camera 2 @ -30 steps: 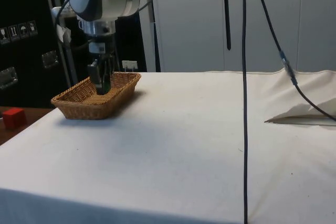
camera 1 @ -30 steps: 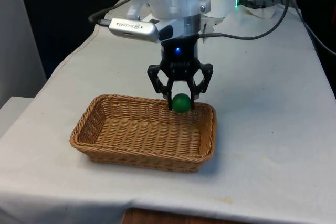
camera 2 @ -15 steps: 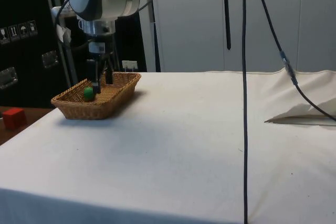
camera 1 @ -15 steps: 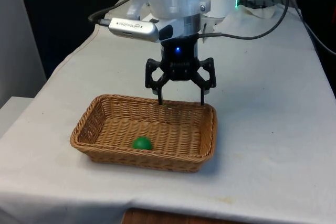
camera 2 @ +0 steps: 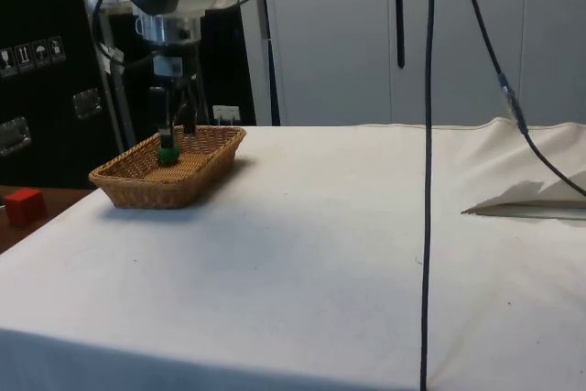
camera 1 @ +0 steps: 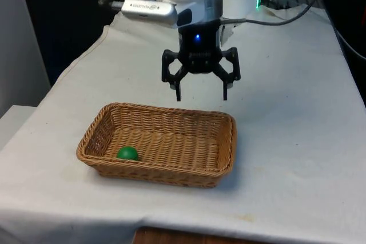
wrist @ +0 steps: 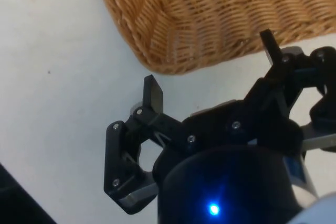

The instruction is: Pick up the ball and place it into the basket.

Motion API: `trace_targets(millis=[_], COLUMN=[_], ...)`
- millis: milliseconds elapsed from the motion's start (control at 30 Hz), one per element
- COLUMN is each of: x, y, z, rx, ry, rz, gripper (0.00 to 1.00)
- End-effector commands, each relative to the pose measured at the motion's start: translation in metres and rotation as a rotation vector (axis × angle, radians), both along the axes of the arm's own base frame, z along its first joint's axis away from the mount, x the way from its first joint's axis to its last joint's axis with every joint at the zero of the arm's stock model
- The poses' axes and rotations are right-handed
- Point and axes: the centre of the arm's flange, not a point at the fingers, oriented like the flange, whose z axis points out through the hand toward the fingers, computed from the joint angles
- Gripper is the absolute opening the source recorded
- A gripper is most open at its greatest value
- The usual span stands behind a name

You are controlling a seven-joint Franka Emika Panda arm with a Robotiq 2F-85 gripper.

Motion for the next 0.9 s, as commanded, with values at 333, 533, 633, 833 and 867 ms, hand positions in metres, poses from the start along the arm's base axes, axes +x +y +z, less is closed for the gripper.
trace_targets(millis=[333,533,633,833,867], x=[-0.026,-0.04,-0.041,-0.06,-0.062], y=[0.006,0.008,0.009,0.011,0.011], z=[0.028,0.039,0.041,0.052,0.054], rx=[0.009,0.015,0.027,0.029,0.031], ry=[0.006,0.012,0.019,0.019,0.018], rz=[0.0,0.003,0.008,0.006,0.007], gripper=[1.0,1.0,1.0,1.0,1.0])
